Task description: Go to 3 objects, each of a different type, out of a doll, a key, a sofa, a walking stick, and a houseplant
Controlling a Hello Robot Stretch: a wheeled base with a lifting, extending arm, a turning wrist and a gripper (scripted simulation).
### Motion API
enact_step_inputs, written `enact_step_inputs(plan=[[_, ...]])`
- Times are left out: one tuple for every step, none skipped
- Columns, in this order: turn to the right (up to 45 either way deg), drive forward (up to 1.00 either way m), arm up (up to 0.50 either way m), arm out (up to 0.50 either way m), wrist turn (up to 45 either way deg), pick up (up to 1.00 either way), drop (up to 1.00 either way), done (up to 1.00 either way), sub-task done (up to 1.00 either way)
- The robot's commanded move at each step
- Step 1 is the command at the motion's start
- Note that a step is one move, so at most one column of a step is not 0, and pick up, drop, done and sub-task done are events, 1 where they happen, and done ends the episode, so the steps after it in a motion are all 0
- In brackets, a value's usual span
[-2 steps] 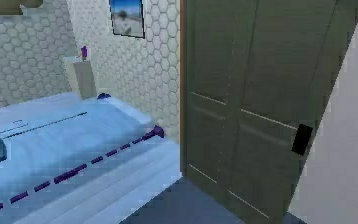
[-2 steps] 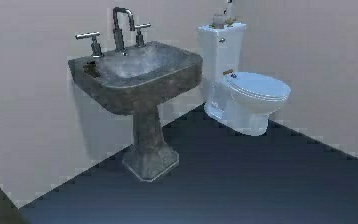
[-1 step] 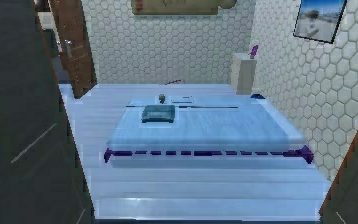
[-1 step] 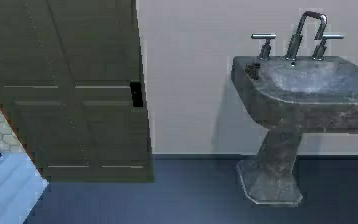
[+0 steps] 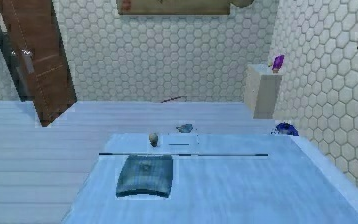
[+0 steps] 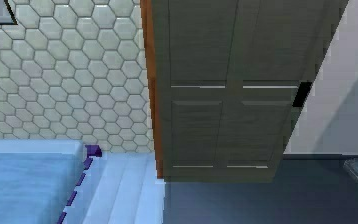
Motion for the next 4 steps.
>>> enact_step_inputs(plan=[[-12.0, 0.0, 0.0, 0.0, 0.0, 0.0, 0.0, 0.0, 0.0], [0.0, 0.05, 0.0, 0.0, 0.0, 0.0, 0.0, 0.0, 0.0], [12.0, 0.0, 0.0, 0.0, 0.0, 0.0, 0.0, 0.0, 0.0], [0.0, 0.0, 0.0, 0.0, 0.0, 0.0, 0.0, 1.0, 0.0]])
